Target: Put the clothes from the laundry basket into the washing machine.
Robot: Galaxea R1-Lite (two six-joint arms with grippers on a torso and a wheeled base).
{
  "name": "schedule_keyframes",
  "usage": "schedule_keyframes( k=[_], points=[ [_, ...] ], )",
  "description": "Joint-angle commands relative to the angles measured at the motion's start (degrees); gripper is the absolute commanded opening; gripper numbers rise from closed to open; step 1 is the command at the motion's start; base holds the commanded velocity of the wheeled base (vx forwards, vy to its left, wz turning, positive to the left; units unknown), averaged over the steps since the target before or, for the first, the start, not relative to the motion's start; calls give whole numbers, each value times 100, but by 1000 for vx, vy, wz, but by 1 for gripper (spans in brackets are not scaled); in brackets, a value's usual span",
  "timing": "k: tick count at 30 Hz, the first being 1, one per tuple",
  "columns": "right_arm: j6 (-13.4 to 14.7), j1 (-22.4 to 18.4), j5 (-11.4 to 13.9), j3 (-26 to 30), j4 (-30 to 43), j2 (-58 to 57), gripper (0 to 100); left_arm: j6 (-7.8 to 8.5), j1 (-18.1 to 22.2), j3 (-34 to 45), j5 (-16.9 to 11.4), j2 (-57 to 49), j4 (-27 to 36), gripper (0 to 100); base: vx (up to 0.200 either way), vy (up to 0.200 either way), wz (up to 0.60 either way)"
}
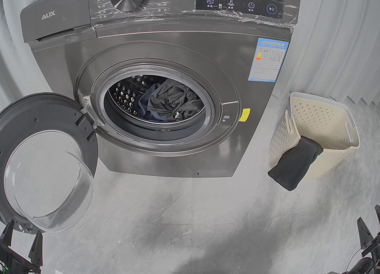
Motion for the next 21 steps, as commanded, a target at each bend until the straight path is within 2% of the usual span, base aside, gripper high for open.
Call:
schedule_keyframes(
  k=[1, 2, 3, 6, 7, 9, 10, 12, 13, 14, 15, 16, 17, 18, 19, 21],
  points=[
    [-42, -656, 12, -13, 12, -5, 100, 203, 431, 101, -560, -468, 229, 100, 0, 0, 0],
    [-112, -752, 170, 22, 3, -31, 100, 159, 396, 101, -736, -468, 282, 100, 0, 0, 0],
    [-183, -814, 302, 57, 21, -57, 100, 141, 387, 101, -789, -468, 344, 100, 0, 0, 0],
    [-367, -1069, 1049, 92, 504, -523, 100, 247, 387, 101, -894, -468, 475, 100, 0, 0, 0],
    [-376, -1077, 1067, 92, 522, -541, 100, 255, 387, 101, -894, -468, 484, 100, 0, 0, 0],
    [-385, -1077, 979, 66, 522, -532, 100, 282, 387, 101, -894, -468, 528, 100, 0, 0, 0],
    [-367, -1077, 399, 66, 504, -497, 100, 282, 387, 101, -903, -468, 528, 100, 0, 0, 0],
    [-358, -1077, -58, 40, 592, -497, 100, 273, 387, 92, -903, -468, 528, 100, 0, 0, 0],
    [-358, -1077, -120, 31, 627, -497, 100, 264, 387, 92, -903, -468, 528, 100, 0, 0, 0],
    [-323, -1077, -32, 40, 601, -497, 100, 264, 387, 101, -903, -468, 528, 100, 0, 0, 0],
    [-288, -1086, 381, 66, 539, -497, 100, 264, 387, 92, -903, -468, 528, 100, 0, 0, 0],
    [-262, -1086, 952, 84, 469, -497, 100, 273, 387, 101, -894, -468, 528, 100, 0, 0, 0],
    [-262, -1086, 952, 84, 469, -497, 100, 273, 387, 101, -894, -468, 528, 100, 0, 0, 0],
    [-165, -1086, 1910, 101, 434, -488, 100, 273, 387, 101, -894, -468, 528, 100, 0, 0, 0],
    [-130, -1086, 1805, 101, 452, -488, 100, 273, 387, 101, -894, -468, 528, 100, 0, 0, 0],
    [-183, -1095, 1190, 101, 478, -479, 100, 273, 387, 92, -894, -468, 528, 100, 0, 0, 0]
  ],
)
